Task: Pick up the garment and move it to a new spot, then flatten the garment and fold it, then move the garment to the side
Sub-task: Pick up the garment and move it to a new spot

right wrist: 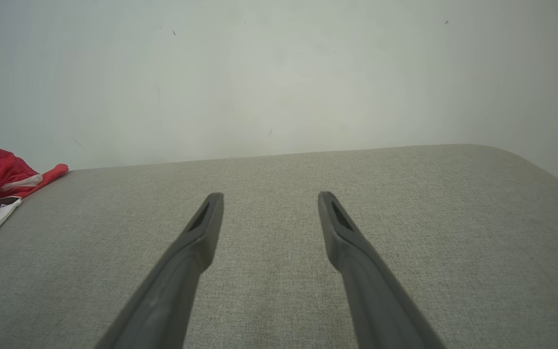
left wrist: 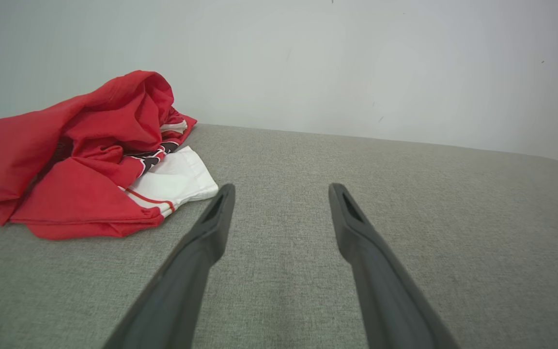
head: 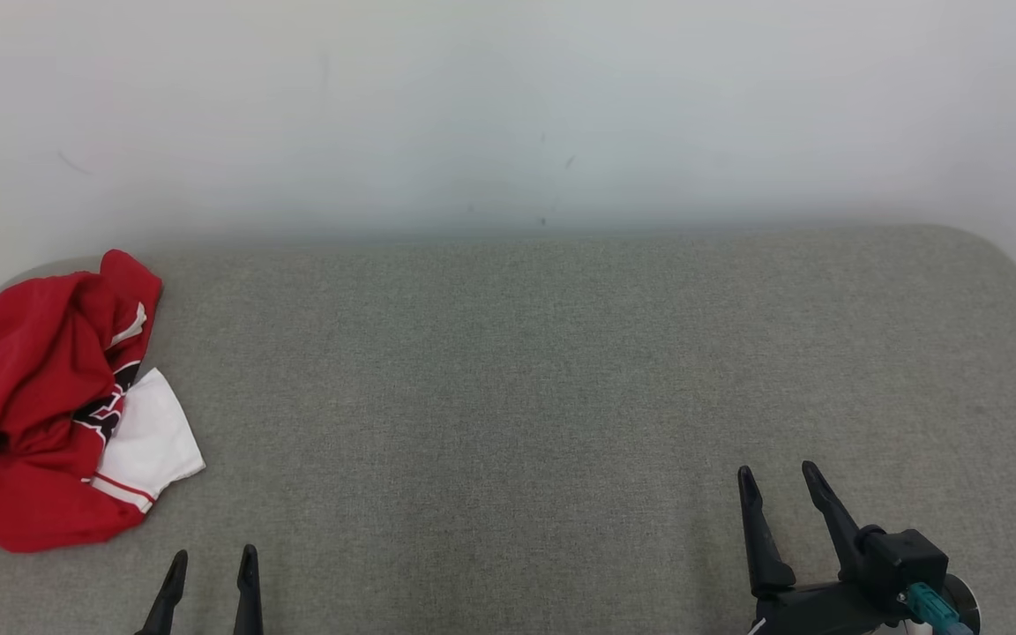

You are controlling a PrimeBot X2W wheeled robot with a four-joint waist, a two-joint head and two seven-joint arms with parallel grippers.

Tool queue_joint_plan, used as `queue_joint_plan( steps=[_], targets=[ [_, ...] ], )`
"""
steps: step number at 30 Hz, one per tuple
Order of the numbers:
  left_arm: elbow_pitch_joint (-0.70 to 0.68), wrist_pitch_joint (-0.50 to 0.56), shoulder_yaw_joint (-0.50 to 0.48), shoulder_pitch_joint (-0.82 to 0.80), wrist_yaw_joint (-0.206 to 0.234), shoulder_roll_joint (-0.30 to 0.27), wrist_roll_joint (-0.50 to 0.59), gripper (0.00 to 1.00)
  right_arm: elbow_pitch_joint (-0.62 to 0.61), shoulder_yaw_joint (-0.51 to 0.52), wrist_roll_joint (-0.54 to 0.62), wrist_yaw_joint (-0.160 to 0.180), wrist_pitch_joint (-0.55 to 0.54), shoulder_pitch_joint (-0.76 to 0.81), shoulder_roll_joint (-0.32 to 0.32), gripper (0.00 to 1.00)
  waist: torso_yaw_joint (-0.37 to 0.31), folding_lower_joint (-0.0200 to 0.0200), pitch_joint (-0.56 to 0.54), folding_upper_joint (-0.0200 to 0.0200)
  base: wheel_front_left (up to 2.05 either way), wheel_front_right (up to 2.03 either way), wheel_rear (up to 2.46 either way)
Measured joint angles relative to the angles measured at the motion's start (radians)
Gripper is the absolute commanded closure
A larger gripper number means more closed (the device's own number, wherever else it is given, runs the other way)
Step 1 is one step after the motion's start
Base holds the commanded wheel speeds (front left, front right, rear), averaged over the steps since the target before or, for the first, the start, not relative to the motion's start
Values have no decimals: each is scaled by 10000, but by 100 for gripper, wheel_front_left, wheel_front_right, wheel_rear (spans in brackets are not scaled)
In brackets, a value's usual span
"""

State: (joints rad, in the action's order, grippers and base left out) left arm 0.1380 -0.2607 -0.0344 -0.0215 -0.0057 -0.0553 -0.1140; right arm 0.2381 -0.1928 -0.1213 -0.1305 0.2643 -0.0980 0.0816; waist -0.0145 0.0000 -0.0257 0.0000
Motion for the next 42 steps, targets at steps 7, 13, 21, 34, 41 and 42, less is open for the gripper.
queue_joint_plan(
  steps=[7,13,21,34,41,42],
  targets=[
    [67,0,-36,0,117,-4,-25,0,-25,-10,-2,0,0,12,6,0,-19,0,-41,0,0,0,0],
    [63,0,-6,0,203,-2,-54,0,-27,-8,-2,-2,0,27,2,0,-3,0,-53,0,0,0,0],
    [38,0,-92,8,209,-48,-194,0,-15,-48,-117,0,0,58,-31,0,210,0,-49,0,0,0,0],
    [-23,0,-215,122,343,-150,-268,0,86,-98,-347,0,0,114,-27,0,1316,0,-69,0,0,0,0],
    [-10,0,-215,178,397,-238,-278,0,234,-100,-416,0,-2,131,-27,0,2173,0,-104,0,0,0,0],
    [0,0,-224,181,403,-259,-280,0,242,-121,-418,0,-2,130,-29,0,2298,0,-108,0,0,0,0]
  ],
)
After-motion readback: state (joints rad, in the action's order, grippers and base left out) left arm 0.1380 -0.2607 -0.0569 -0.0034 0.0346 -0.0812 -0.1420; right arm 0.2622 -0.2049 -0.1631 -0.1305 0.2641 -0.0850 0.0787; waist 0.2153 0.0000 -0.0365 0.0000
